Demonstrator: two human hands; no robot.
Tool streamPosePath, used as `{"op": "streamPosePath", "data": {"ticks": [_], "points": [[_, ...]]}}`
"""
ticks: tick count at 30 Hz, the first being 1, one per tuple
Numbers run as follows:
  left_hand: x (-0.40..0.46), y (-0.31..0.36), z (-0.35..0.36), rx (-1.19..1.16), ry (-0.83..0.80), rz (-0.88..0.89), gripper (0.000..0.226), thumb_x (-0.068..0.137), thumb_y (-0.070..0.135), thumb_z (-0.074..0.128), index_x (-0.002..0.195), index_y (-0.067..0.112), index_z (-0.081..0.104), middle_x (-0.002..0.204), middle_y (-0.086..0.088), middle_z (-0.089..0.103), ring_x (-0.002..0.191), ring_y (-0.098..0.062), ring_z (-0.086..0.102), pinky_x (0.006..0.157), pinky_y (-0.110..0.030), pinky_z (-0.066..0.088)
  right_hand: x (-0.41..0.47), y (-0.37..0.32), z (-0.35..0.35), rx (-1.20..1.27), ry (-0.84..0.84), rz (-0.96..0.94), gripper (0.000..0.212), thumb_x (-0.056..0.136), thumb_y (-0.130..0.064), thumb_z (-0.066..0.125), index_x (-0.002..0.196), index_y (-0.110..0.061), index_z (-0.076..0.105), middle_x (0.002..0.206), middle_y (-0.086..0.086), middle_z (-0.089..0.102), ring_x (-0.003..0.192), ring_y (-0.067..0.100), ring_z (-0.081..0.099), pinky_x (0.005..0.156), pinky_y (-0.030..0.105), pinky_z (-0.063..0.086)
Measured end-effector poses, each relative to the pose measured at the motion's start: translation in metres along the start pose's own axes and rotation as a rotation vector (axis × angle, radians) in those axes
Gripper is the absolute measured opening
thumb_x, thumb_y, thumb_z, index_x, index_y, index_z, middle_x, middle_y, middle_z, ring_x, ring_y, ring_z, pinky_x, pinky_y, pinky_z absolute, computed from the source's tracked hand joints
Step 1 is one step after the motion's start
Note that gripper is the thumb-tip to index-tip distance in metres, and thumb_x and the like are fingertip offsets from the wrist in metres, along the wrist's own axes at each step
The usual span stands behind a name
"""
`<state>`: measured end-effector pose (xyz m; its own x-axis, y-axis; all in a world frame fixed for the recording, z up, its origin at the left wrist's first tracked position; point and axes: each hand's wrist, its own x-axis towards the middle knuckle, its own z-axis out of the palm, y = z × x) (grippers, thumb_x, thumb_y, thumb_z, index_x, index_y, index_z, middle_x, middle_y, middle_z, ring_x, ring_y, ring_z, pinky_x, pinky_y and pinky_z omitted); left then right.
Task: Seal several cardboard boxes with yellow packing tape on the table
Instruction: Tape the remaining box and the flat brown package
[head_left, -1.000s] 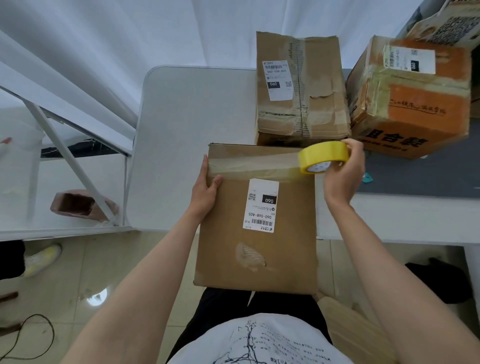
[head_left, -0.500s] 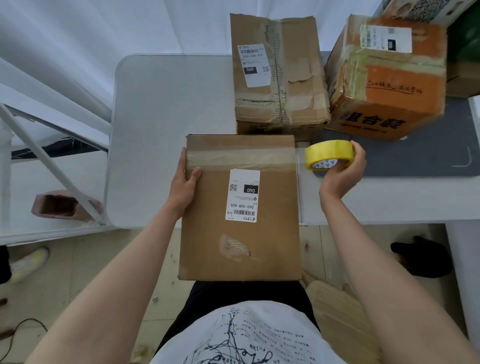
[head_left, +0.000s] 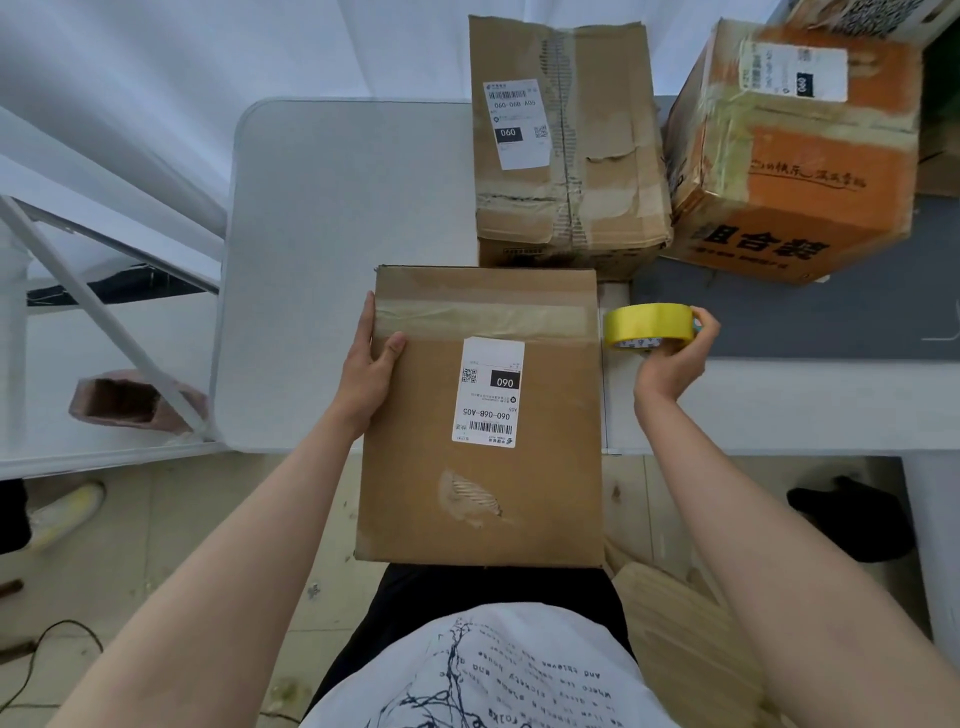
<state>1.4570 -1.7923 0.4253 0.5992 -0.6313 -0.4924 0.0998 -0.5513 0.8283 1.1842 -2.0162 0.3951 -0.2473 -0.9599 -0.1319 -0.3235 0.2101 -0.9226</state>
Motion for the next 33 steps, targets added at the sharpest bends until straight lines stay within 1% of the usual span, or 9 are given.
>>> {"op": "streamPosePath", "data": {"ticks": [3, 6, 8, 13, 16, 19, 25, 28, 33], "points": [[0.001, 0.000, 0.004, 0.177, 0.047, 0.074, 0.067, 0.107, 0.038, 0.048, 0.160, 0.043, 0.007, 0.167, 0.009, 0.020, 0.150, -0.015, 0.026, 0.124, -0.041, 0.024, 0.004, 0.006, 0.006, -0.032, -0.045, 0.142, 0.031, 0.102, -0.011, 0.039, 0.128, -0.013, 0.056, 0.119, 0.006, 0.058, 0.103, 0.019, 0.059, 0.076, 0.024, 0.050], [0.002, 0.001, 0.017, 0.716, 0.163, 0.248, 0.061, 0.110, 0.031, 0.029, 0.163, 0.022, -0.001, 0.170, 0.004, -0.011, 0.156, -0.018, -0.010, 0.126, -0.048, -0.004, 0.006, 0.011, 0.010, -0.105, -0.095, 0.226, 0.034, 0.102, -0.009, 0.038, 0.127, -0.017, 0.059, 0.117, 0.000, 0.057, 0.108, 0.019, 0.057, 0.084, 0.027, 0.046], [-0.001, 0.006, 0.035, 0.876, 0.177, 0.265, 0.065, 0.108, 0.034, 0.024, 0.162, 0.014, -0.005, 0.169, -0.002, -0.017, 0.155, -0.019, -0.017, 0.126, -0.046, -0.008, 0.006, 0.011, 0.010, -0.116, -0.099, 0.254, 0.036, 0.102, -0.008, 0.038, 0.128, -0.020, 0.060, 0.116, -0.002, 0.056, 0.107, 0.017, 0.056, 0.085, 0.027, 0.045], [-0.023, 0.025, 0.112, 0.962, 0.085, 0.293, 0.089, 0.099, 0.062, 0.022, 0.159, 0.006, -0.013, 0.166, -0.014, -0.023, 0.153, -0.030, -0.022, 0.126, -0.046, -0.006, 0.004, 0.012, 0.009, -0.145, -0.123, 0.262, 0.034, 0.103, -0.005, 0.038, 0.131, -0.016, 0.056, 0.115, -0.001, 0.055, 0.104, 0.016, 0.055, 0.083, 0.026, 0.043], [-0.036, 0.040, 0.174, 1.008, -0.059, 0.423, 0.093, 0.099, 0.064, 0.029, 0.160, 0.007, -0.013, 0.166, -0.013, -0.023, 0.153, -0.031, -0.023, 0.127, -0.046, -0.003, 0.002, 0.015, 0.008, -0.142, -0.136, 0.238, 0.034, 0.101, -0.003, 0.041, 0.130, -0.015, 0.055, 0.114, -0.001, 0.056, 0.103, 0.016, 0.056, 0.083, 0.027, 0.044], [-0.039, 0.052, 0.210, 1.094, -0.076, 0.408, 0.097, 0.096, 0.065, 0.037, 0.161, 0.007, -0.008, 0.167, -0.013, -0.020, 0.151, -0.040, -0.022, 0.126, -0.051, -0.001, 0.005, 0.020, 0.005, -0.132, -0.147, 0.227, 0.036, 0.100, -0.002, 0.043, 0.130, -0.017, 0.056, 0.115, -0.001, 0.057, 0.106, 0.017, 0.057, 0.087, 0.029, 0.049], [-0.038, 0.054, 0.211, 1.183, -0.083, 0.363, 0.101, 0.094, 0.065, 0.040, 0.160, 0.006, -0.008, 0.167, -0.014, -0.018, 0.151, -0.045, -0.018, 0.124, -0.056, 0.001, 0.009, 0.020, 0.004, -0.084, -0.137, 0.248, 0.041, 0.098, 0.004, 0.042, 0.130, -0.016, 0.057, 0.117, -0.002, 0.055, 0.105, 0.014, 0.054, 0.073, 0.008, 0.041], [-0.037, 0.057, 0.210, 1.159, -0.094, 0.362, 0.105, 0.091, 0.066, 0.046, 0.161, 0.007, -0.007, 0.168, -0.011, -0.017, 0.152, -0.043, -0.017, 0.125, -0.055, 0.002, 0.011, 0.024, 0.007, 0.015, -0.132, 0.349, 0.038, 0.099, 0.000, 0.044, 0.128, -0.019, 0.059, 0.121, 0.000, 0.058, 0.109, 0.016, 0.056, 0.080, 0.022, 0.046], [-0.038, 0.055, 0.201, 1.020, -0.020, 0.359, 0.113, 0.079, 0.071, 0.061, 0.163, 0.021, 0.004, 0.170, -0.004, -0.011, 0.155, -0.034, -0.015, 0.125, -0.056, 0.002, 0.014, 0.028, 0.015, 0.247, 0.005, 0.657, 0.024, 0.098, -0.008, 0.049, 0.111, -0.022, 0.065, 0.116, 0.007, 0.066, 0.104, 0.024, 0.065, 0.079, 0.031, 0.055]]}}
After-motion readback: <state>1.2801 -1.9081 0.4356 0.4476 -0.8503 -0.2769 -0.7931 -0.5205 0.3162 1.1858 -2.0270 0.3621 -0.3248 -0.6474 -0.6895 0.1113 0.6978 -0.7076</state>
